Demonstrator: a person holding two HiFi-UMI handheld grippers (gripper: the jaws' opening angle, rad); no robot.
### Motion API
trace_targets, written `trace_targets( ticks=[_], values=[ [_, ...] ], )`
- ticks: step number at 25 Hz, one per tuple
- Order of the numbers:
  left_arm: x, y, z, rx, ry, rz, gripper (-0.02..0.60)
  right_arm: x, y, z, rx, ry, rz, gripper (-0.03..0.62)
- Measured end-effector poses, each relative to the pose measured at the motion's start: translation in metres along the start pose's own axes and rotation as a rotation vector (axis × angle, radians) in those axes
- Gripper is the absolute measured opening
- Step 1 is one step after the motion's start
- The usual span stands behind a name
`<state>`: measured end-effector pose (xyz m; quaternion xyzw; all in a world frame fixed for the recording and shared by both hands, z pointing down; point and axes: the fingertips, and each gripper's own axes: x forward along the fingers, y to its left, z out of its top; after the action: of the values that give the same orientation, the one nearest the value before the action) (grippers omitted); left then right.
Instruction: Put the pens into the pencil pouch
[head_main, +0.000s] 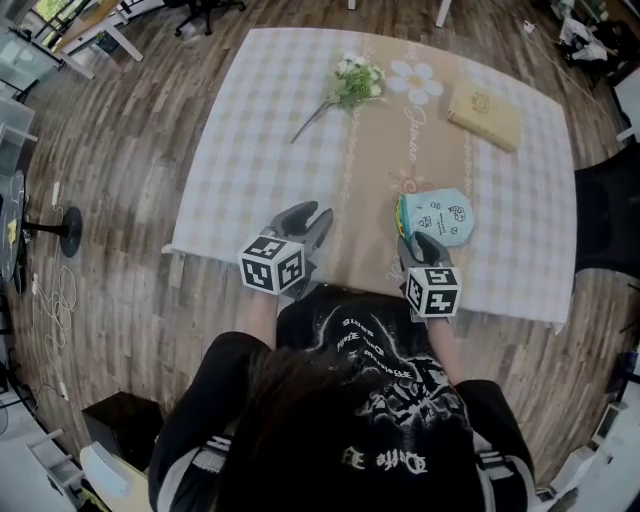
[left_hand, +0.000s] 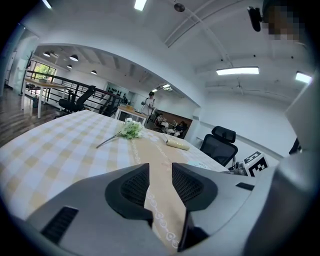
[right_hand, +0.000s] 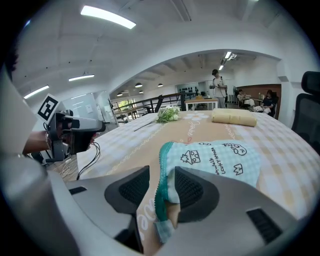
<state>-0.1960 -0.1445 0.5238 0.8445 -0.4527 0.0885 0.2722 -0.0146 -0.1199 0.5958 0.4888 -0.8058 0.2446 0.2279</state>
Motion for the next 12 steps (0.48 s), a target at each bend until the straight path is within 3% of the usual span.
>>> trace_targets(
  ticks=[3,8,12],
  values=[
    [0.001,-0.006,-0.004,0.009,0.002,-0.008,0.161,-0.004,0.002,0.004,0.010,-0.020,0.003,0.187],
    [0.016,-0.018,-0.014,0.047,0.029,-0.025,0.126,-0.009,-0.001,0.022,-0.009,-0.089,-0.004,0.171],
    [0.015,-0.031,-0.028,0.083,0.041,-0.057,0.073,-0.025,-0.007,0.018,0.000,-0.149,-0.043,0.099]
  ],
)
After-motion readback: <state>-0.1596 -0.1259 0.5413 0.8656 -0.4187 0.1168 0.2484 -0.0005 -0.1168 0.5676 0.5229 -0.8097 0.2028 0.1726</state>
